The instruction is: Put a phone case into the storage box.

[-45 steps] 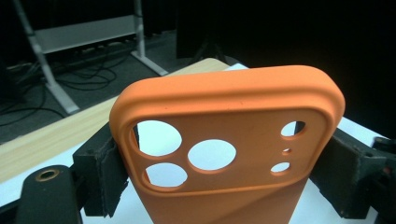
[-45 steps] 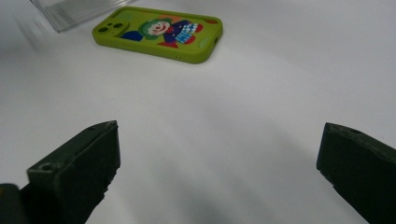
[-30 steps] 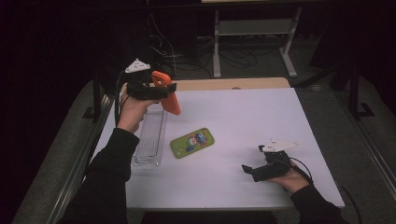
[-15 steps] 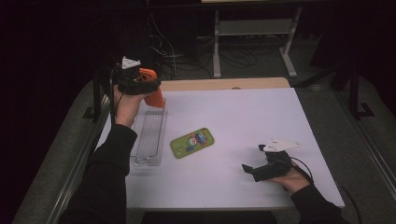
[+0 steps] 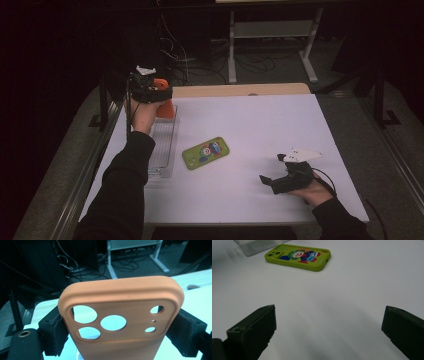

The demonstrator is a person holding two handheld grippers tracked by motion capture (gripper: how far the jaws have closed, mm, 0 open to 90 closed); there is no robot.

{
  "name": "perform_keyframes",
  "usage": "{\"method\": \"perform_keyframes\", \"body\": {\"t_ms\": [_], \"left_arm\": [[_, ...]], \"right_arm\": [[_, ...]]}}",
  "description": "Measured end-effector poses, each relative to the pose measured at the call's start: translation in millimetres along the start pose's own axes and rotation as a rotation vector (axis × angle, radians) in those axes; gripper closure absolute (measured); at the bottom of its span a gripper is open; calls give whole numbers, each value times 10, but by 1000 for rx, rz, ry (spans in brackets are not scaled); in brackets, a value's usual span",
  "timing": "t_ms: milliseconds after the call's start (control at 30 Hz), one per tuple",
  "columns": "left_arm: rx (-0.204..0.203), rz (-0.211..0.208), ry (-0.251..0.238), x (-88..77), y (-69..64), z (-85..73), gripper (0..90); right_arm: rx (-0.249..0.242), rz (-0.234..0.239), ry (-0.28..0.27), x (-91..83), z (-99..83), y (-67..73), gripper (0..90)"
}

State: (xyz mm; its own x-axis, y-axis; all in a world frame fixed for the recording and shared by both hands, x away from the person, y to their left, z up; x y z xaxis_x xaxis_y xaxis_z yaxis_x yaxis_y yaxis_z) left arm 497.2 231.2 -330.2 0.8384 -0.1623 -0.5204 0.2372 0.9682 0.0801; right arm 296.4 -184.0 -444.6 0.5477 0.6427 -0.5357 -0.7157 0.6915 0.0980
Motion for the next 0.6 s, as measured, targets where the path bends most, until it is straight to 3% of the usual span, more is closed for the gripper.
{"method": "perform_keyframes", "body": {"t_ms": [267,600], "left_arm": [[7,40,71,151,31,-166,144],[-16,68,92,328,45,-246,141]], "right_arm": [[-6,0,0,-4,1,2,0],[-9,2,3,0,1,9,0]]}}
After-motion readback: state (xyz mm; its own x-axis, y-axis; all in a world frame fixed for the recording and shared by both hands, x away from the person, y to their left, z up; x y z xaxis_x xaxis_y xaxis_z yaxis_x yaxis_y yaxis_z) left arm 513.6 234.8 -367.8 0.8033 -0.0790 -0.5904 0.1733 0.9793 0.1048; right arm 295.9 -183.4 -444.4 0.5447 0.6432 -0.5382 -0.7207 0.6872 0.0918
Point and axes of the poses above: each handheld gripper's, and its own axes: x roughly forward along the jaws, z roughly out of its top, y roughly to its left, the point moved 2 cm from there along x, roughly forward along the jaws, and after that the axes turned 1 degree about -y, right-handed, at the moved point
